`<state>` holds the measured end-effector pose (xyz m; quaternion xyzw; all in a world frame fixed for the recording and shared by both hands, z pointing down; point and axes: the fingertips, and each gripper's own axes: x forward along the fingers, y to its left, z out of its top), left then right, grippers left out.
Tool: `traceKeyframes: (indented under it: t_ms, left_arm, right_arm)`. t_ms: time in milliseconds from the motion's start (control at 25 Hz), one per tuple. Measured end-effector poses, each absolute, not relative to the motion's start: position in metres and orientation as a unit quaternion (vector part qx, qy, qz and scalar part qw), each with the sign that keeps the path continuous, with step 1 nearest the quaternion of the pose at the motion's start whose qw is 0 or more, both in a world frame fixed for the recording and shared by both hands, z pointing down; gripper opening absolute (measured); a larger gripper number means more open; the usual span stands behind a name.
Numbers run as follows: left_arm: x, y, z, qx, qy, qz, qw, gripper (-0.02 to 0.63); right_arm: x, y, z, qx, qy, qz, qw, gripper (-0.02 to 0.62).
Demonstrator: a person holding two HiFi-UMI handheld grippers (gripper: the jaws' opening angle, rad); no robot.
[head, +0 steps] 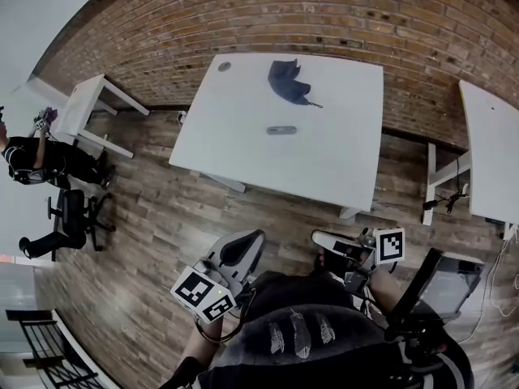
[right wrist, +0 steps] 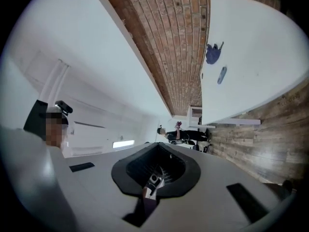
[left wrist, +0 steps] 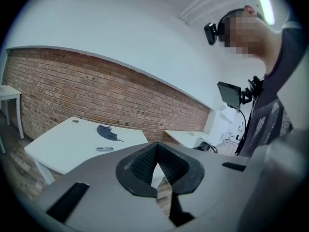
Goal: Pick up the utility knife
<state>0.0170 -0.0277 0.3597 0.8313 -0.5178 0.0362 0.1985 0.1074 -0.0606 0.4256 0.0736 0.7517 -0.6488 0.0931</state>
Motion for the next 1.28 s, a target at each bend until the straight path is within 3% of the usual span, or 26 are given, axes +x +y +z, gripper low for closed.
traceKeyframes:
  t_ms: [800, 1280]
  left_arm:
    - [-0.034, -0.124, 0.363, 0.871, -0.461, -0.007, 0.168, -0.003]
    - [-0.115, -0.167, 0.402, 0.877, -0.448, 0.016, 0.173, -0.003]
  right_arm:
    - [0.086, -0.11, 0.425, -0.039, 0.798, -0.598, 0.068, -0.002]
    - [-0.003, -0.122, 0.429, -0.082, 0.819, -0.566, -0.052, -0.002]
